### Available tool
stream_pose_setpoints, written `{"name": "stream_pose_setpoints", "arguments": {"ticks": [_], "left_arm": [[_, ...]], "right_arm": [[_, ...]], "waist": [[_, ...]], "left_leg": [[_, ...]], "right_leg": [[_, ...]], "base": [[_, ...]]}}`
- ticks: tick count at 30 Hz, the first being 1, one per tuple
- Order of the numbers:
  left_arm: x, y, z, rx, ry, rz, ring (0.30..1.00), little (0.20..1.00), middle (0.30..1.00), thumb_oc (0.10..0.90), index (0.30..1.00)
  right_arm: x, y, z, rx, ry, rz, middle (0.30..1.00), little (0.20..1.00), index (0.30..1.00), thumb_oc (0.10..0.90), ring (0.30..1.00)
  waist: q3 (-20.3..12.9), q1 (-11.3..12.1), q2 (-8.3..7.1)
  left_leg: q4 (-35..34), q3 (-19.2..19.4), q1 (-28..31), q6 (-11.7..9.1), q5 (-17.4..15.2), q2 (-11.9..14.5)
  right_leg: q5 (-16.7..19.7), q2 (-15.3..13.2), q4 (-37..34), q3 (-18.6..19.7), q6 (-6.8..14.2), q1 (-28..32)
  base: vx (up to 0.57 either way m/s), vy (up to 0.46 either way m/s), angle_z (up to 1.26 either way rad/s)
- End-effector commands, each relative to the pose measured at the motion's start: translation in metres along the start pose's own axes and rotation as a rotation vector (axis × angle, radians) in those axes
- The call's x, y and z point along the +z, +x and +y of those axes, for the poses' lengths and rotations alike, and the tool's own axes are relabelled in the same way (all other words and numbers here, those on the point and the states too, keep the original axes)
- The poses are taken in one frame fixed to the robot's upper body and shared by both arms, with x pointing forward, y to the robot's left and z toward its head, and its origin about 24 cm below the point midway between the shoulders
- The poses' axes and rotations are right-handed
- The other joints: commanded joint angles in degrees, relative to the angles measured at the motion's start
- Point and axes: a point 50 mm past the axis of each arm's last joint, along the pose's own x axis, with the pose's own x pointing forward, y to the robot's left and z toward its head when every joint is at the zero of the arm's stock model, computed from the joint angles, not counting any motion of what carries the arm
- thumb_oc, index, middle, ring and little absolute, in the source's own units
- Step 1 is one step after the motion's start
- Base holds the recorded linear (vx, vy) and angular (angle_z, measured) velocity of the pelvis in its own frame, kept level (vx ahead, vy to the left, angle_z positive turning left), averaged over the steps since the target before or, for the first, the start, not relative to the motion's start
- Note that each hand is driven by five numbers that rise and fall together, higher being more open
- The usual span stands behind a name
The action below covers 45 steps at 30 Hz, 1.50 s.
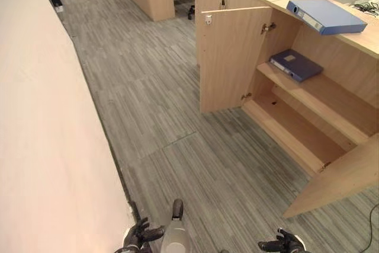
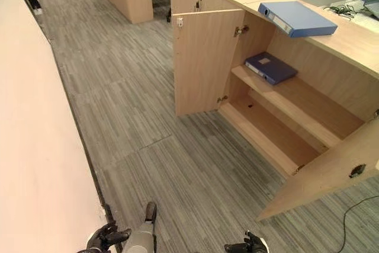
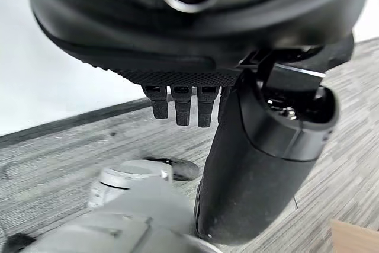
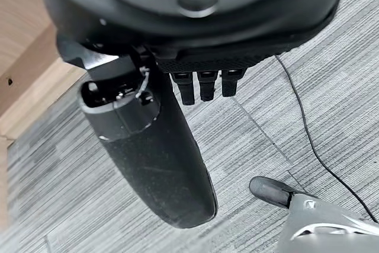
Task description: Put the empty folder in the office cabinet
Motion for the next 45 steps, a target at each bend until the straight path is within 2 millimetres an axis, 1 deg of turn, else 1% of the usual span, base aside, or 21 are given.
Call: {"name": "stream_pose_setpoints", "arguments": {"ticks": [1, 4, 7, 13, 14, 15, 17, 18, 19, 21, 22, 24, 25, 26, 28, 30, 35, 37, 40, 41, 45], "left_arm": [[0.001, -0.003, 0.026, 0.058, 0.062, -0.039, 0.9, 0.9, 0.9, 0.8, 0.9], [-0.005, -0.005, 0.033, 0.073, 0.081, -0.016, 0.9, 0.9, 0.9, 0.8, 0.9], [-0.011, -0.006, 0.041, 0.087, 0.109, 0.015, 0.9, 0.9, 0.9, 0.8, 0.9], [-0.005, -0.005, 0.05, 0.122, 0.13, 0.006, 0.9, 0.9, 0.9, 0.8, 0.9], [-0.005, -0.005, 0.05, 0.122, 0.13, 0.006, 0.9, 0.9, 0.9, 0.8, 0.9], [0.0, -0.004, 0.055, 0.133, 0.147, -0.002, 0.9, 0.9, 0.9, 0.8, 0.9], [0.001, -0.004, 0.061, 0.156, 0.157, 0.006, 0.9, 0.9, 0.9, 0.8, 0.9], [0.001, -0.004, 0.061, 0.156, 0.157, 0.006, 0.9, 0.9, 0.9, 0.8, 0.9], [0.0, -0.005, 0.062, 0.163, 0.155, 0.012, 0.9, 0.9, 0.9, 0.8, 0.9], [0.003, -0.003, 0.059, 0.157, 0.152, 0.003, 0.9, 0.9, 0.9, 0.8, 0.9], [0.003, -0.003, 0.059, 0.157, 0.152, 0.003, 0.9, 0.9, 0.9, 0.8, 0.9], [0.006, -0.002, 0.055, 0.143, 0.164, -0.005, 0.9, 0.9, 0.9, 0.8, 0.9], [0.005, -0.002, 0.054, 0.132, 0.187, 0.003, 0.9, 0.9, 0.9, 0.8, 0.9], [0.005, -0.002, 0.053, 0.131, 0.188, 0.003, 0.9, 0.9, 0.9, 0.8, 0.9], [0.003, -0.002, 0.051, 0.121, 0.209, 0.008, 0.9, 0.9, 0.9, 0.8, 0.9], [0.001, -0.002, 0.049, 0.112, 0.236, 0.014, 0.9, 0.9, 0.9, 0.8, 0.9], [-0.001, -0.002, 0.052, 0.126, 0.272, 0.026, 0.9, 0.9, 0.9, 0.8, 0.9], [-0.002, -0.002, 0.054, 0.129, 0.286, 0.035, 0.9, 0.9, 0.9, 0.8, 0.9], [-0.011, -0.004, 0.055, 0.131, 0.284, 0.062, 0.9, 0.9, 0.9, 0.8, 0.9], [-0.015, -0.005, 0.053, 0.124, 0.285, 0.072, 0.9, 0.9, 0.9, 0.8, 0.9], [-0.013, -0.005, 0.047, 0.109, 0.271, 0.06, 0.9, 0.9, 0.9, 0.8, 0.9]], "right_arm": [[0.028, 0.002, 0.002, 0.005, -0.009, -0.116, 0.9, 0.9, 0.9, 0.8, 0.9], [0.026, 0.002, 0.009, 0.019, -0.006, -0.109, 0.9, 0.9, 0.9, 0.8, 0.9], [0.029, 0.002, 0.013, 0.024, 0.016, -0.116, 0.9, 0.9, 0.9, 0.8, 0.9], [0.059, 0.004, 0.024, 0.059, 0.021, -0.201, 0.9, 0.9, 0.9, 0.8, 0.9], [0.059, 0.004, 0.024, 0.058, 0.021, -0.201, 0.9, 0.9, 0.9, 0.8, 0.9], [0.067, 0.004, 0.027, 0.069, 0.005, -0.223, 0.9, 0.9, 0.9, 0.8, 0.9], [0.07, 0.003, 0.032, 0.083, 0.016, -0.23, 0.9, 0.9, 0.9, 0.8, 0.9], [0.07, 0.003, 0.032, 0.083, 0.016, -0.23, 0.9, 0.9, 0.9, 0.8, 0.9], [0.073, 0.003, 0.033, 0.087, 0.021, -0.239, 0.9, 0.9, 0.9, 0.8, 0.9], [0.078, 0.003, 0.032, 0.087, 0.01, -0.252, 0.9, 0.9, 0.9, 0.8, 0.9], [0.078, 0.003, 0.032, 0.087, 0.01, -0.252, 0.9, 0.9, 0.9, 0.8, 0.9], [0.078, 0.004, 0.027, 0.068, 0.012, -0.248, 0.9, 0.9, 0.9, 0.8, 0.9], [0.074, 0.005, 0.02, 0.039, 0.023, -0.232, 0.9, 0.9, 0.9, 0.8, 0.9], [0.074, 0.005, 0.02, 0.039, 0.023, -0.231, 0.9, 0.9, 0.9, 0.8, 0.9], [0.071, 0.005, 0.014, 0.013, 0.039, -0.22, 0.9, 0.9, 0.9, 0.8, 0.9], [0.066, 0.006, 0.005, -0.023, 0.069, -0.196, 0.9, 0.9, 0.9, 0.8, 0.9], [0.045, 0.006, -0.007, -0.064, 0.095, -0.129, 0.9, 0.9, 0.9, 0.8, 0.9], [0.031, 0.004, -0.012, -0.075, 0.109, -0.088, 0.9, 0.9, 0.9, 0.8, 0.9], [0.015, 0.002, -0.019, -0.094, 0.108, -0.042, 0.9, 0.9, 0.9, 0.8, 0.9], [0.01, 0.001, -0.026, -0.113, 0.111, -0.03, 0.9, 0.9, 0.9, 0.8, 0.9], [0.014, 0.001, -0.03, -0.118, 0.101, -0.05, 0.9, 0.9, 0.9, 0.8, 0.9]], "waist": [[-2.04, 2.76, -2.08], [-3.01, 4.2, -3.33], [-3.91, 4.63, -4.61], [-5.71, 5.48, -6.94], [-5.84, 5.53, -6.84], [-5.75, 5.64, -6.76], [-5.24, 5.71, -4.89], [-5.18, 5.71, -4.9], [-4.9, 5.23, -3.66], [-3.35, 4.04, -1.97], [-3.25, 4.1, -2.03], [-1.38, 2.79, -1.68], [-1.45, 2.12, -2.0], [-1.36, 2.22, -1.92], [-1.28, 1.85, -1.51], [-0.78, 0.1, 0.27], [-0.5, -2.59, 1.67], [-0.52, -3.65, 0.04], [-2.29, -4.23, 0.15], [-3.33, -5.51, 1.08], [-4.43, -6.71, 2.34]], "left_leg": [[1.52, -0.65, -6.94, 3.86, 1.89, 0.14], [5.11, -3.52, -8.34, 4.01, 3.09, -0.91], [9.48, -2.83, -9.07, 4.88, 3.33, -2.41], [11.98, -1.56, -8.65, 9.26, -3.77, -7.51], [11.97, -1.58, -8.79, 9.23, -3.72, -7.36], [11.61, -0.45, -6.9, 10.68, -6.12, -8.45], [9.93, 1.95, -1.11, 12.64, -8.89, -8.93], [9.9, 1.95, -1.04, 12.64, -8.88, -8.97], [8.52, 2.18, 1.42, 13.41, -9.7, -9.19], [7.6, 1.73, 4.48, 13.98, -10.25, -10.22], [7.61, 1.82, 4.56, 13.99, -10.29, -10.3], [8.05, 2.52, 7.3, 13.67, -12.13, -11.5], [7.55, 2.83, 10.06, 12.91, -14.4, -12.2], [7.53, 2.89, 10.25, 12.83, -14.48, -12.09], [7.11, 3.58, 11.73, 12.03, -15.18, -11.69], [6.12, 3.68, 13.9, 10.64, -16.2, -9.86], [4.99, 3.41, 17.89, 9.51, -18.2, -8.62], [5.77, 2.5, 19.03, 9.12, -19.28, -10.31], [5.34, 1.75, 22.14, 8.11, -21.7, -9.57], [6.17, 0.73, 23.31, 6.77, -23.09, -7.19], [9.55, 0.24, 21.79, 4.39, -21.27, -3.52]], "right_leg": [[-16.81, 1.48, 8.47, -0.78, 2.84, 6.84], [-16.79, 0.15, 10.03, 0.36, 4.0, 6.34], [-14.79, -2.32, 11.23, 0.44, 6.24, 5.48], [0.37, -7.03, 21.98, 0.51, 12.81, -3.21], [0.48, -6.88, 21.93, 0.57, 12.77, -3.36], [5.18, -9.34, 28.5, -2.76, 15.16, -6.46], [12.76, -15.22, 38.69, -13.0, 15.68, -9.91], [12.74, -15.26, 38.72, -13.01, 15.68, -9.86], [13.01, -15.62, 42.15, -13.41, 15.68, -12.74], [8.88, -13.42, 42.98, -12.54, 15.12, -18.04], [8.77, -13.53, 43.14, -12.44, 15.13, -18.05], [4.02, -11.89, 34.08, -16.16, 15.06, -20.73], [0.84, -12.28, 25.8, -17.1, 12.67, -21.14], [0.79, -12.12, 25.64, -17.08, 12.58, -20.93], [3.36, -12.31, 15.97, -16.77, 11.34, -21.57], [8.4, -15.6, 5.81, -14.89, 12.82, -24.33], [12.83, -20.01, 1.68, -11.67, 14.57, -26.76], [15.34, -21.71, 0.82, -12.01, 14.57, -24.95], [16.93, -21.69, 0.95, -15.53, 15.49, -22.8], [15.94, -20.67, 2.67, -16.59, 15.15, -22.6], [13.29, -18.44, 4.12, -18.02, 13.36, -22.89]], "base": [[0.44, 0.279, -0.62], [0.34, 0.242, -0.88], [0.38, 0.372, -0.23], [0.25, 0.335, -0.23], [0.26, 0.339, -0.18], [0.27, 0.35, -0.06], [0.36, 0.441, -0.24], [0.26, 0.346, -0.5], [0.19, 0.259, -0.46], [0.24, 0.296, -0.5], [0.21, 0.186, -0.36], [0.3, 0.12, -0.21], [0.3, 0.058, -0.38], [0.3, 0.018, -0.38], [0.2, -0.074, -0.36], [0.29, -0.116, -0.2], [0.3, -0.102, -0.06], [0.42, -0.168, 0.0], [0.53, -0.177, 0.17], [0.5, -0.243, 0.15], [0.33, -0.225, 0.19]]}}
